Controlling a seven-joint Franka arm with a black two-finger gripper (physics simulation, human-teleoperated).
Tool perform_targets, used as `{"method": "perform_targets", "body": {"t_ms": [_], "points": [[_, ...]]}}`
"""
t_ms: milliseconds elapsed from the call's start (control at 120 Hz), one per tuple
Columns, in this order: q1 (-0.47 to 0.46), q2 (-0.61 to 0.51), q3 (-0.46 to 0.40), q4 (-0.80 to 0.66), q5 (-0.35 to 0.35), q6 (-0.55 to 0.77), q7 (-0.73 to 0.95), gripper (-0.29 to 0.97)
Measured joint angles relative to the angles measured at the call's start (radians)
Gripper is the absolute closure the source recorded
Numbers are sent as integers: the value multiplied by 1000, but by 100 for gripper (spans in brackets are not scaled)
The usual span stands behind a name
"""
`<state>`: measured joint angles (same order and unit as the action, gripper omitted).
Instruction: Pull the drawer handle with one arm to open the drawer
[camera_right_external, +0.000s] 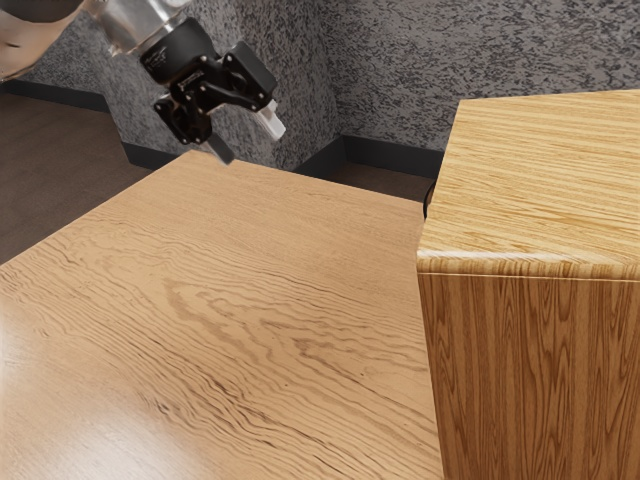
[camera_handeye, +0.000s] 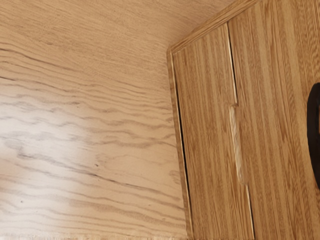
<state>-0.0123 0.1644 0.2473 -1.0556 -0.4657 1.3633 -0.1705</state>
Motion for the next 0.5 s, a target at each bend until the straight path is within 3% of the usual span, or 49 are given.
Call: {"method": "perform_targets", "body": {"t_ms": [183, 500], "points": [[-3, 23, -3, -27, -95, -9, -151, 7], [-15, 60, -37, -32, -97, 122, -284, 15]]}}
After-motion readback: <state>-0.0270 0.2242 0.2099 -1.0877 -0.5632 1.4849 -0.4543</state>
